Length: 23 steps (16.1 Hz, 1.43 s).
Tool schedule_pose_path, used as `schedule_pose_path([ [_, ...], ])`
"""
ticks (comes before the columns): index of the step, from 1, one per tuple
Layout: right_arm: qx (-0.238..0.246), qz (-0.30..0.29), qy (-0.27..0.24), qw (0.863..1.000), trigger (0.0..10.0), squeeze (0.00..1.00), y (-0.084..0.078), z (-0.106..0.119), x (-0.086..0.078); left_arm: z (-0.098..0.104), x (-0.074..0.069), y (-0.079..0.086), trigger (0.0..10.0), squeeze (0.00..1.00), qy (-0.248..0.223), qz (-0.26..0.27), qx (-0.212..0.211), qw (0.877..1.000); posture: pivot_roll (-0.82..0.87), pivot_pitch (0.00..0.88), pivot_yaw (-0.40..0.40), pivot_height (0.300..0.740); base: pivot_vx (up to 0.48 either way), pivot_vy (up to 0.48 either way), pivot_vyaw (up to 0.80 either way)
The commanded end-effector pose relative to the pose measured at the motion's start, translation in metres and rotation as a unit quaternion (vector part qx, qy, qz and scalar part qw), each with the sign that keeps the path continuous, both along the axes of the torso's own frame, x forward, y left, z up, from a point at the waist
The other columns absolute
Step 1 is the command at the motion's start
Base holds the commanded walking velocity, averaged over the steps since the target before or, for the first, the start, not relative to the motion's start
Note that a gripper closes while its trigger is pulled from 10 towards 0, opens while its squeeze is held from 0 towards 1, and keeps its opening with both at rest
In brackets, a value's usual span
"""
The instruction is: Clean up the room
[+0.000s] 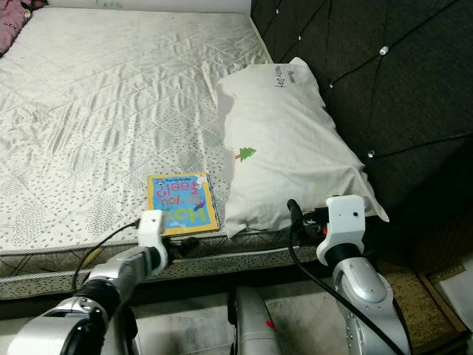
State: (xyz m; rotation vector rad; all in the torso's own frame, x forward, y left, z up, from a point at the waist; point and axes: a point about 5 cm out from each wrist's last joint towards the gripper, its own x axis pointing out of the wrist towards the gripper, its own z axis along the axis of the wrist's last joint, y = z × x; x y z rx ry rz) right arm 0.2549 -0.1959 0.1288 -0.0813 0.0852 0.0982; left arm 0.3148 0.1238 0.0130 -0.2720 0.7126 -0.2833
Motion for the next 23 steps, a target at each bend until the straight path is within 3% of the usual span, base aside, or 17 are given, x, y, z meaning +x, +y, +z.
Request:
schedule_pose_path([
  [1, -0.003, -0.006, -0.001, 1.000, 10.0, 0.00, -0.004, 0.000, -0.001, -0.002, -0.001, 0.005, 10.0, 0.82, 0.005, 0.012, 0.005, 1.000, -0.26, 0.110, -0.079, 0.591, 0.000, 0.000, 0.00],
  [9, -0.007, -0.010, 0.000, 1.000, 10.0, 0.00, -0.007, 0.000, -0.003, 0.012, 0.012, 0.031, 10.0, 0.74, -0.015, 0.054, 0.024, 0.998, -0.27, 0.110, -0.080, 0.591, 0.000, 0.000, 0.00],
  [12, -0.007, -0.009, 0.000, 1.000, 10.0, 0.00, -0.006, 0.000, -0.001, 0.013, 0.013, 0.032, 10.0, 0.69, -0.018, 0.055, 0.028, 0.998, -0.26, 0.108, -0.081, 0.591, 0.000, 0.000, 0.00],
  [13, -0.007, -0.008, -0.001, 1.000, 10.0, 0.00, -0.006, 0.000, -0.001, 0.013, 0.013, 0.030, 10.0, 0.56, -0.018, 0.051, 0.027, 0.998, -0.26, 0.108, -0.081, 0.591, 0.000, 0.000, 0.00],
  [14, -0.007, -0.007, -0.001, 1.000, 10.0, 0.00, -0.005, -0.001, 0.000, 0.011, 0.012, 0.022, 10.0, 0.00, -0.018, 0.040, 0.022, 0.999, -0.26, 0.105, -0.079, 0.591, 0.000, 0.000, 0.00],
  [18, 0.001, -0.005, -0.008, 1.000, 10.0, 0.00, 0.000, 0.000, 0.006, 0.007, 0.006, -0.008, 10.0, 0.00, -0.021, -0.005, 0.003, 1.000, -0.23, 0.086, -0.069, 0.591, 0.000, 0.000, 0.00],
  [20, 0.010, -0.003, -0.014, 1.000, 10.0, 0.00, 0.005, 0.000, 0.010, 0.013, 0.007, -0.020, 10.0, 0.00, -0.058, -0.016, 0.001, 0.998, -0.21, 0.072, -0.059, 0.591, 0.000, 0.000, 0.00],
  [21, 0.019, 0.002, -0.019, 1.000, 10.0, 0.00, 0.010, -0.001, 0.015, 0.022, 0.009, -0.021, 10.0, 0.00, -0.103, -0.014, 0.006, 0.995, -0.19, 0.053, -0.047, 0.591, 0.000, 0.000, 0.00],
  [23, 0.035, 0.008, -0.022, 0.999, 10.0, 0.00, 0.018, -0.004, 0.019, 0.038, 0.003, -0.007, 10.0, 0.00, -0.185, 0.012, 0.038, 0.982, -0.16, 0.031, -0.029, 0.591, 0.000, 0.000, 0.00],
])
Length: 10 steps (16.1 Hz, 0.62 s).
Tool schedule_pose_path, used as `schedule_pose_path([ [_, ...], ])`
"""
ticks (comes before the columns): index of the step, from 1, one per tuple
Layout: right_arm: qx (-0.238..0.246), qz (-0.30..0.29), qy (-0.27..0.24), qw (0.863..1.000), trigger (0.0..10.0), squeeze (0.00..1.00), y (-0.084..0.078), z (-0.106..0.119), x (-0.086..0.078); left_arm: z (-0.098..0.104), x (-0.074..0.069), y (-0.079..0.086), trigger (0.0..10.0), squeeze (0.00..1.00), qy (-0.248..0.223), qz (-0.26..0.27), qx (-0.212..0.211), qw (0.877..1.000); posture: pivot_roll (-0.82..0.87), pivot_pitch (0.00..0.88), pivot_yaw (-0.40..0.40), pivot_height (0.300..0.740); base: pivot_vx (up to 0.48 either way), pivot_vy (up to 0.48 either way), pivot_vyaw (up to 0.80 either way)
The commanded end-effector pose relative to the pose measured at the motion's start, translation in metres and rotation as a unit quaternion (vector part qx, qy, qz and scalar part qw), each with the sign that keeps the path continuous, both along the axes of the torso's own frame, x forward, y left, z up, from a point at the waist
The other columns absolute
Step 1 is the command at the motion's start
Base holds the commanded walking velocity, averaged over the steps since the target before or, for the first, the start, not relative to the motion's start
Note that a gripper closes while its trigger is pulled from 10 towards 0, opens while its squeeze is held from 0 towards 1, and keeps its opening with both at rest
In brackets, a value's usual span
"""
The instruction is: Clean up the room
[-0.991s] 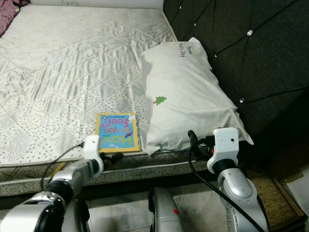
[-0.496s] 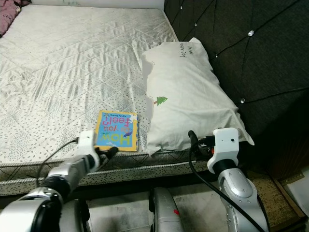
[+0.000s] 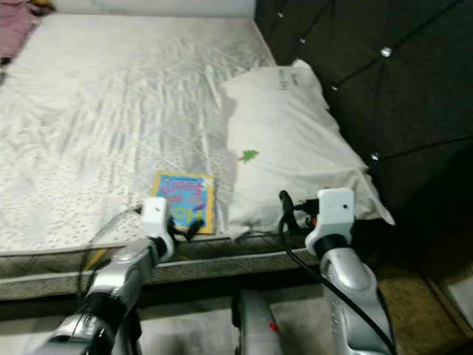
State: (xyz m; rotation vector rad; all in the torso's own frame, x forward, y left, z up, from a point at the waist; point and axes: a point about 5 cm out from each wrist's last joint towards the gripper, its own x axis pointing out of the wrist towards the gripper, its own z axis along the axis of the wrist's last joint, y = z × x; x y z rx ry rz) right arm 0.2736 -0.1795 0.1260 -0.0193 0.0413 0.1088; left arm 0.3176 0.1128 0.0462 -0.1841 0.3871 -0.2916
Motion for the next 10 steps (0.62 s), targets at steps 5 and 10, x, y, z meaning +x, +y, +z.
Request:
schedule_pose_path([
  [5, 0.028, 0.013, -0.012, 0.999, 10.0, 0.00, 0.020, -0.005, 0.013, 0.043, -0.038, 0.056, 10.0, 0.00, -0.165, 0.110, 0.095, 0.975, -0.09, 0.000, -0.007, 0.591, 0.000, 0.000, 0.00],
  [10, 0.077, 0.010, -0.029, 0.997, 10.0, 0.00, 0.031, -0.003, 0.027, 0.062, -0.069, 0.073, 10.0, 0.00, -0.217, 0.174, 0.122, 0.953, -0.06, 0.000, -0.007, 0.591, 0.000, 0.000, 0.00],
])
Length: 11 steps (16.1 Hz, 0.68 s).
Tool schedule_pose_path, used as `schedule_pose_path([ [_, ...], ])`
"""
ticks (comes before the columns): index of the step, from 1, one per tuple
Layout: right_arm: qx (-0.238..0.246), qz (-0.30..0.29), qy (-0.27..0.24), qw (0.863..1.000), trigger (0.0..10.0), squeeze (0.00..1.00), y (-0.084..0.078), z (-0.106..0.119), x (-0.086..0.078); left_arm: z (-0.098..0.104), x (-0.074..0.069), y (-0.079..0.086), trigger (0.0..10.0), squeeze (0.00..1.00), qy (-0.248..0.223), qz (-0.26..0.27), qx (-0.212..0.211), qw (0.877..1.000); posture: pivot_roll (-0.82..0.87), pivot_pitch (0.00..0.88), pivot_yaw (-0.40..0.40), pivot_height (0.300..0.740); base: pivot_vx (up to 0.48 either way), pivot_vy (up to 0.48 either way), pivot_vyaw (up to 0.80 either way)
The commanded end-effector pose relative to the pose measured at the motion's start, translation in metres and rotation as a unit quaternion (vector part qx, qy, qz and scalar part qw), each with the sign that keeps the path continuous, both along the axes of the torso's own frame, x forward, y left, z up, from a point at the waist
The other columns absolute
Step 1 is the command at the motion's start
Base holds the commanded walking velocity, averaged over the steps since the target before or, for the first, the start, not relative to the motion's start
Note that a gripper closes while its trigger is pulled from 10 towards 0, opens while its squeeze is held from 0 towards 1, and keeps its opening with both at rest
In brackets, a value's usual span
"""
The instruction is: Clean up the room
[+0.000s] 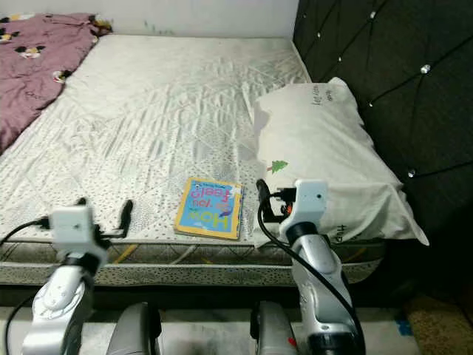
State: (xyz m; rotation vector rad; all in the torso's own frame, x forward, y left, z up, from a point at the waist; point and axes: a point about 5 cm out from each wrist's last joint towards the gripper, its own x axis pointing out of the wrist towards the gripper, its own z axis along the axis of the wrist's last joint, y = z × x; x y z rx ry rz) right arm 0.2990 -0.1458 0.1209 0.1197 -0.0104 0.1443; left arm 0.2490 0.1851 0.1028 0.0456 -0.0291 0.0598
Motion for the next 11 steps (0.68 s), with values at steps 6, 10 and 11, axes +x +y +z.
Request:
schedule_pose_path([
  [6, 0.013, -0.010, -0.020, 1.000, 10.0, 0.00, -0.004, 0.005, 0.007, 0.008, 0.002, -0.004, 10.0, 0.00, -0.009, -0.005, 0.008, 1.000, -0.06, 0.000, 0.006, 0.643, 0.000, 0.000, -0.14],
  [10, 0.010, -0.013, -0.022, 1.000, 10.0, 0.00, -0.006, 0.004, 0.009, 0.008, 0.003, -0.009, 10.0, 0.00, -0.009, -0.021, 0.006, 1.000, -0.06, 0.000, 0.009, 0.693, 0.000, 0.000, 0.00],
  [11, 0.010, -0.013, -0.022, 1.000, 10.0, 0.00, -0.006, 0.004, 0.009, 0.008, 0.003, -0.009, 10.0, 0.00, -0.010, -0.021, 0.006, 1.000, -0.06, 0.000, 0.008, 0.698, 0.000, 0.000, 0.00],
])
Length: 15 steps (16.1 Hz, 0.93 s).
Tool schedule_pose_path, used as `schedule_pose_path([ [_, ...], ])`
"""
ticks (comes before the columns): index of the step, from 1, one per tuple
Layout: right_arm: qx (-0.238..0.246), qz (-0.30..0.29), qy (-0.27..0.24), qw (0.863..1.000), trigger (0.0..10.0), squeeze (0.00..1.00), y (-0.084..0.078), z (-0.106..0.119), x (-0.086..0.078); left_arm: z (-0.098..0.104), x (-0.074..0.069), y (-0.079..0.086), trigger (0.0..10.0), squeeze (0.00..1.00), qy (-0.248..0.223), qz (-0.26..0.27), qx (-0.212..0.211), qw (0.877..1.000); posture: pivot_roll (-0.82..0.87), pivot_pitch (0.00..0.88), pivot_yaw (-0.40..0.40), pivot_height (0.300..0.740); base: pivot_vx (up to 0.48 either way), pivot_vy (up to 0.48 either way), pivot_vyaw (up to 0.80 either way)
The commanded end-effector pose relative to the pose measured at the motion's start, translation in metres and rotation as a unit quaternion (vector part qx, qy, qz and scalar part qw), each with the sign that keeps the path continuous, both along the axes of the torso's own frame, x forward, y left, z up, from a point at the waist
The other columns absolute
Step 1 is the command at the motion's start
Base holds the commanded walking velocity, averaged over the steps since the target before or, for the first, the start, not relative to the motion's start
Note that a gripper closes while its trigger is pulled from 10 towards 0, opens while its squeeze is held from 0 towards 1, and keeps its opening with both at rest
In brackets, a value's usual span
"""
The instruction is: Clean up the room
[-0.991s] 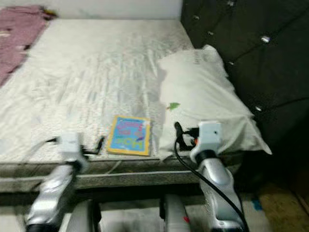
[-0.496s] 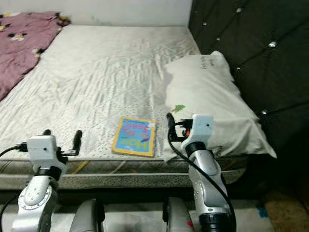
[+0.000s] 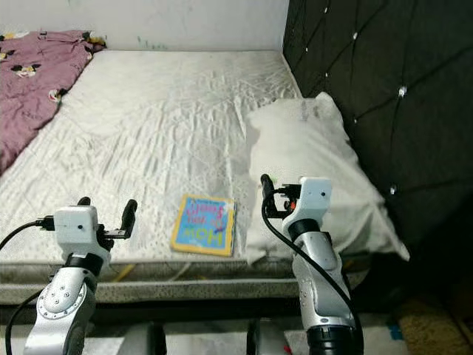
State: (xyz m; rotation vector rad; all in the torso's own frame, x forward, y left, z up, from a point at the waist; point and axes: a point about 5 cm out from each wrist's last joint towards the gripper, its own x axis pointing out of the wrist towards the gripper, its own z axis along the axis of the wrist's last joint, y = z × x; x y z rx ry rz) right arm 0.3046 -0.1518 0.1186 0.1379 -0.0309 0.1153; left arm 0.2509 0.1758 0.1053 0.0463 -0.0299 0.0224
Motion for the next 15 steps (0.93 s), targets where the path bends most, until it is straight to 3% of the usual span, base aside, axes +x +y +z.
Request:
schedule_pose_path([
  [1, -0.001, 0.002, -0.014, 1.000, 10.0, 0.00, -0.0001, 0.0068, 0.0040, 0.0065, 0.0022, 0.0003, 10.0, 0.00, -0.011, -0.002, 0.006, 1.000, -0.06, 0.000, 0.006, 0.713, 0.000, 0.000, 0.00],
  [4, -0.003, 0.004, -0.015, 1.000, 10.0, 0.00, 0.0002, 0.0064, 0.0043, 0.0084, 0.0021, -0.0005, 10.0, 0.00, -0.015, -0.001, 0.006, 1.000, -0.06, 0.000, 0.002, 0.740, 0.000, 0.000, 0.00],
  [12, -0.003, 0.000, -0.017, 1.000, 10.0, 0.00, 0.0003, 0.0069, 0.0052, 0.0086, 0.0067, -0.0022, 10.0, 0.00, -0.006, 0.026, 0.012, 1.000, -0.06, 0.000, 0.009, 0.740, 0.000, 0.000, 0.00],
  [15, -0.004, -0.006, -0.013, 1.000, 10.0, 0.00, -0.0013, 0.0047, 0.0032, 0.0077, 0.0077, -0.0062, 10.0, 0.00, -0.003, 0.011, -0.008, 1.000, -0.06, 0.000, 0.011, 0.740, 0.000, 0.000, 0.00],
])
